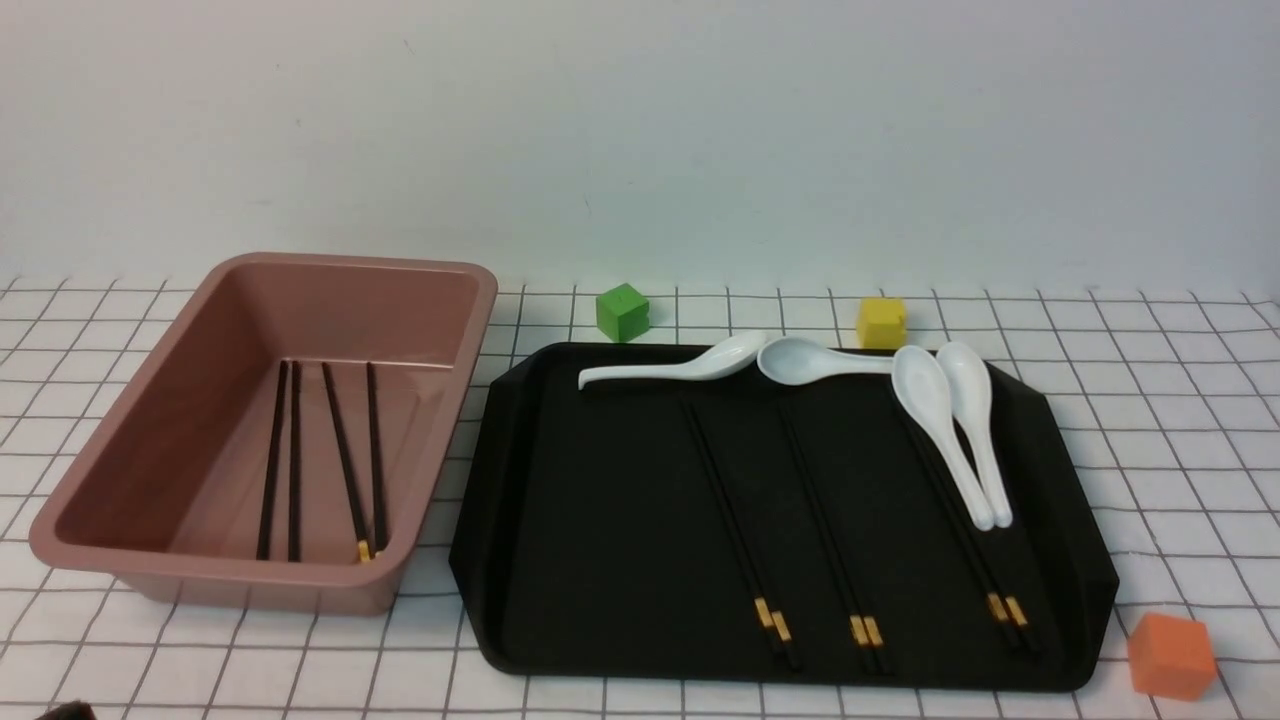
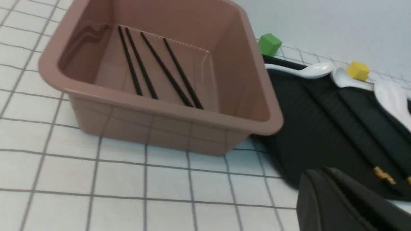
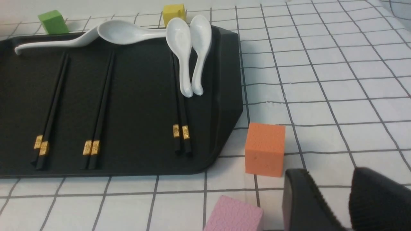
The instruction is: On white black tablecloth take chopsticks from black tray and put them in box.
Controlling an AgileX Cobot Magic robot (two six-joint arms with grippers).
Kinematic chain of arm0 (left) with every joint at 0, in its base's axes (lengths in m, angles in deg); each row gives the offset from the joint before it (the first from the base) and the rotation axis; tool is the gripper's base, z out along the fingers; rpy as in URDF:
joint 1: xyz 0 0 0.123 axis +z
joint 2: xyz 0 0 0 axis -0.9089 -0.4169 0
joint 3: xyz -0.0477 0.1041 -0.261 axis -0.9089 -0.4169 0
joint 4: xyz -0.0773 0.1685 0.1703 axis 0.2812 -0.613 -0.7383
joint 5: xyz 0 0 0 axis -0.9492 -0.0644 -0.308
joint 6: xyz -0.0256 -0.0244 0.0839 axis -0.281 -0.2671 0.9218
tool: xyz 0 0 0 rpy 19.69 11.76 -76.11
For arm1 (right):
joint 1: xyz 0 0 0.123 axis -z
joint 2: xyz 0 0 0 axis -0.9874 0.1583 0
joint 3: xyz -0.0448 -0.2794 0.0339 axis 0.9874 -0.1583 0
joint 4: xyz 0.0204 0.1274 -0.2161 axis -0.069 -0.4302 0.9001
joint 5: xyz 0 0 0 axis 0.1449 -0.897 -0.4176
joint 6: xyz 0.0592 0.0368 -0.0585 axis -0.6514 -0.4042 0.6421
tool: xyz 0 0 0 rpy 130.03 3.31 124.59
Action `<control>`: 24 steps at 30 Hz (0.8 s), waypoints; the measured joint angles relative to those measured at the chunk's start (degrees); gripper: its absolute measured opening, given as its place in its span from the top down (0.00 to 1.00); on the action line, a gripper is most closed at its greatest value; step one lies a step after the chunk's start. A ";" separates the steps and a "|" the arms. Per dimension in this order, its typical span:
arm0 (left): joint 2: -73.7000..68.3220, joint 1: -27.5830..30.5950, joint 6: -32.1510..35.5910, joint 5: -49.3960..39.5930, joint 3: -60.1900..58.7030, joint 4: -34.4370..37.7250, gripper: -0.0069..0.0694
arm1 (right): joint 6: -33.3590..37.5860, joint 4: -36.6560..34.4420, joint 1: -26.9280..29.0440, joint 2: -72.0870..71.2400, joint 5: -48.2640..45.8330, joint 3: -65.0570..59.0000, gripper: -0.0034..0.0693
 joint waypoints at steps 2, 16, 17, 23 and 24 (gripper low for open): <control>2.97 1.38 0.00 -0.63 -2.33 -0.85 0.93 | 0.00 0.00 0.00 0.00 0.00 0.00 0.62; 6.37 6.57 0.04 -4.00 -5.56 -1.49 0.92 | 0.00 0.00 -0.11 0.00 0.00 0.00 0.62; 6.37 6.57 0.04 -4.00 -5.56 -1.49 0.92 | 0.00 0.00 -0.11 0.00 0.00 0.00 0.62; 6.37 6.57 0.04 -4.00 -5.56 -1.49 0.92 | 0.00 0.00 -0.11 0.00 0.00 0.00 0.62; 6.37 6.57 0.04 -4.00 -5.56 -1.49 0.92 | 0.00 0.00 -0.11 0.00 0.00 0.00 0.62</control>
